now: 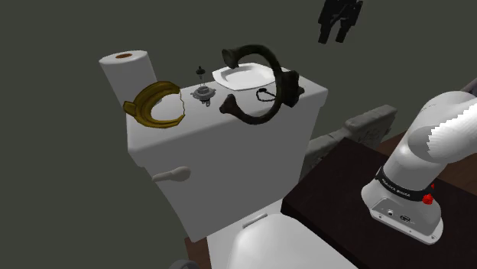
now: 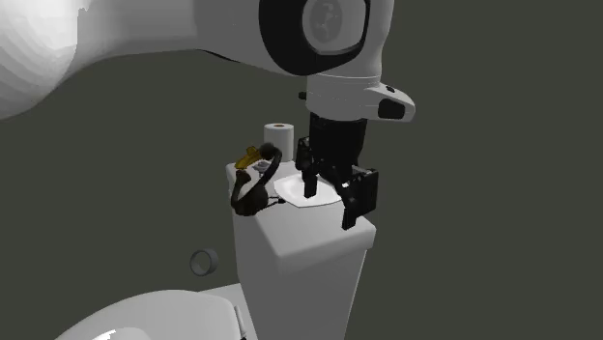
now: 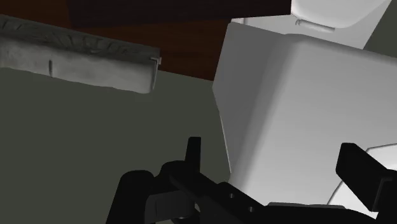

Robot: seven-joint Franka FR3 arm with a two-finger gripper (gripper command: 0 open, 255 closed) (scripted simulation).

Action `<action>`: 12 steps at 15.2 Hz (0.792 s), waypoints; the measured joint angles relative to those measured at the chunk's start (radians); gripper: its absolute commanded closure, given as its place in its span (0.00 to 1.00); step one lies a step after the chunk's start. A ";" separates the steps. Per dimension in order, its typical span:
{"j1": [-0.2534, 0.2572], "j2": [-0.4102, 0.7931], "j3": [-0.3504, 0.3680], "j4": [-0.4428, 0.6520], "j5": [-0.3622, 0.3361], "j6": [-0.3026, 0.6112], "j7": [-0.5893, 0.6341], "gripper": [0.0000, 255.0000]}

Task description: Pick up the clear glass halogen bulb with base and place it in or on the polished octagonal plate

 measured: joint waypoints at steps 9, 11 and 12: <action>0.036 0.132 0.157 0.119 0.066 0.009 0.173 0.00; 0.045 0.182 0.207 0.163 0.080 0.015 0.229 0.00; 0.048 0.203 0.225 0.179 0.084 0.019 0.251 0.00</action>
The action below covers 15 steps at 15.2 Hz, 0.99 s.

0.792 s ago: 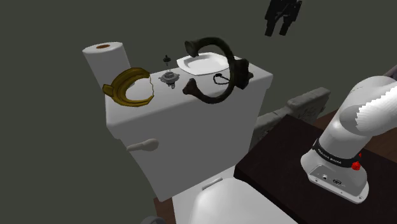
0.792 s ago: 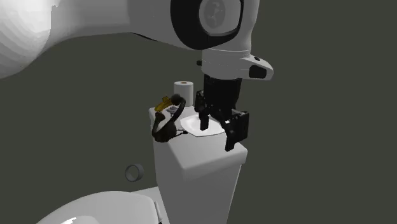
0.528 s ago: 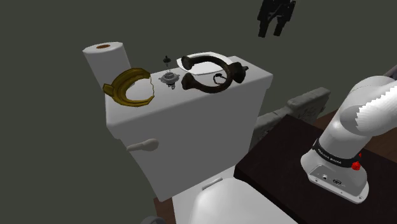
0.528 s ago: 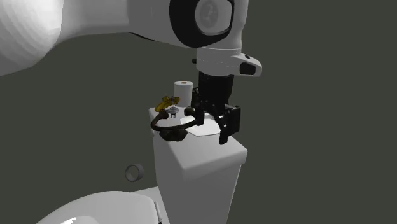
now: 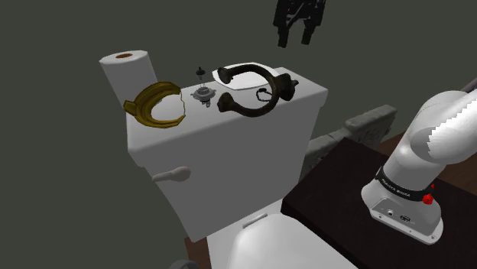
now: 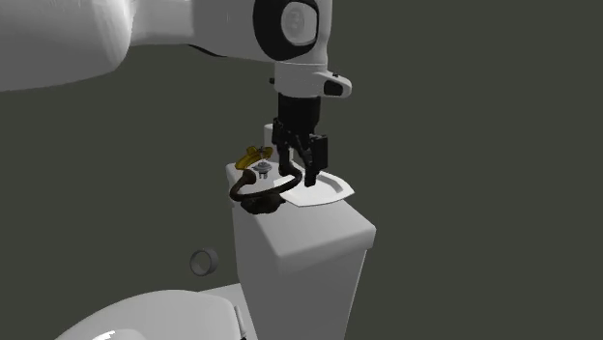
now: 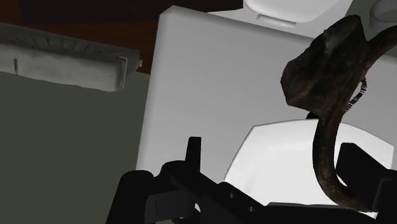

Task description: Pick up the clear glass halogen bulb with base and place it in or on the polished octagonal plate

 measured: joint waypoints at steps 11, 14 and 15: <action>0.032 0.359 0.242 0.352 -0.044 -0.012 0.308 0.00; 0.051 0.480 0.301 0.473 -0.093 -0.031 0.397 0.00; 0.062 0.523 0.320 0.514 -0.114 -0.037 0.430 0.00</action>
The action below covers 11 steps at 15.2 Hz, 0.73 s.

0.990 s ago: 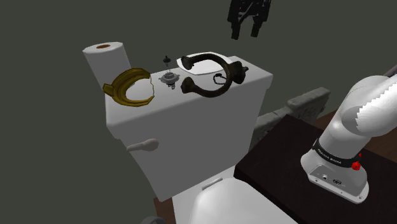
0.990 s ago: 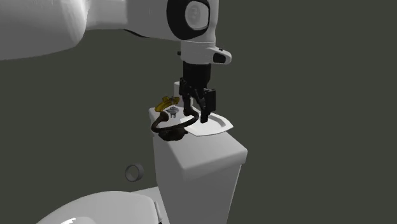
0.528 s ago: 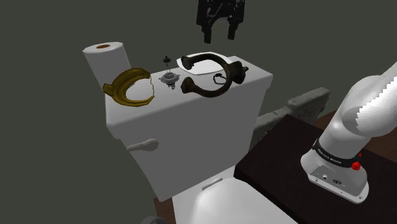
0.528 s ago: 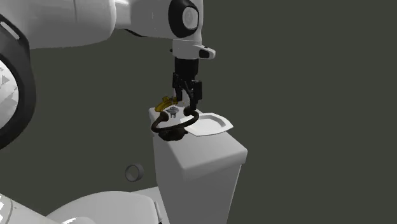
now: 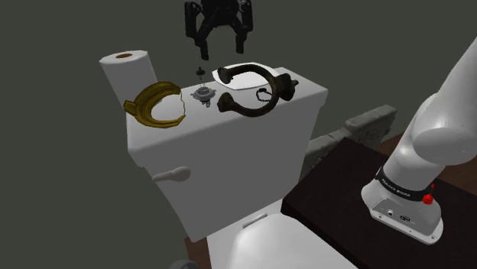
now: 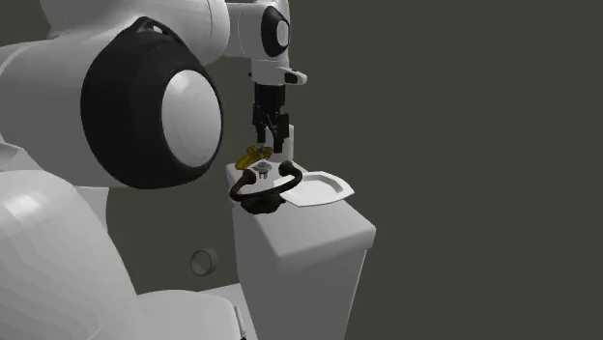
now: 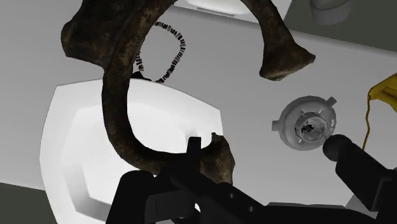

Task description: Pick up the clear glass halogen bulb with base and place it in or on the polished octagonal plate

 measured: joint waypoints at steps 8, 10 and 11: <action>0.082 0.219 0.064 0.194 -0.116 -0.023 0.144 0.00; 0.079 0.211 0.064 0.155 -0.111 0.007 0.143 0.00; 0.077 0.205 0.063 0.136 -0.108 0.021 0.140 0.00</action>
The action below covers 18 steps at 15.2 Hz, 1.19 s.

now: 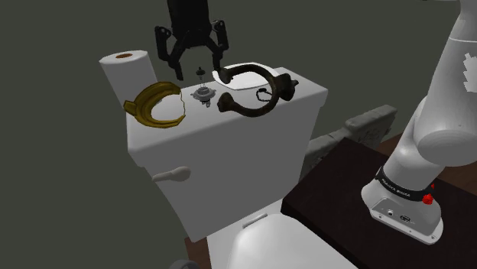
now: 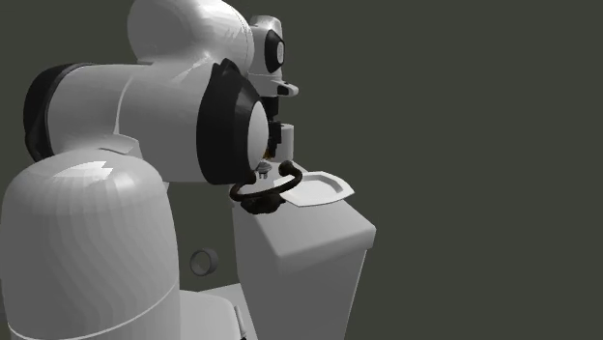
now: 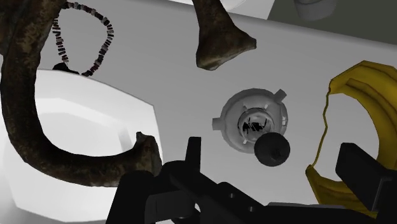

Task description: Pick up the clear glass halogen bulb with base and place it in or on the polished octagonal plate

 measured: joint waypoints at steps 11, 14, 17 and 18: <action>-0.004 -0.011 -0.001 -0.034 0.006 0.025 -0.004 1.00; -0.004 -0.011 -0.001 -0.034 0.006 0.025 -0.004 1.00; -0.004 -0.011 -0.001 -0.034 0.006 0.025 -0.004 1.00; -0.004 -0.011 -0.001 -0.034 0.006 0.025 -0.004 1.00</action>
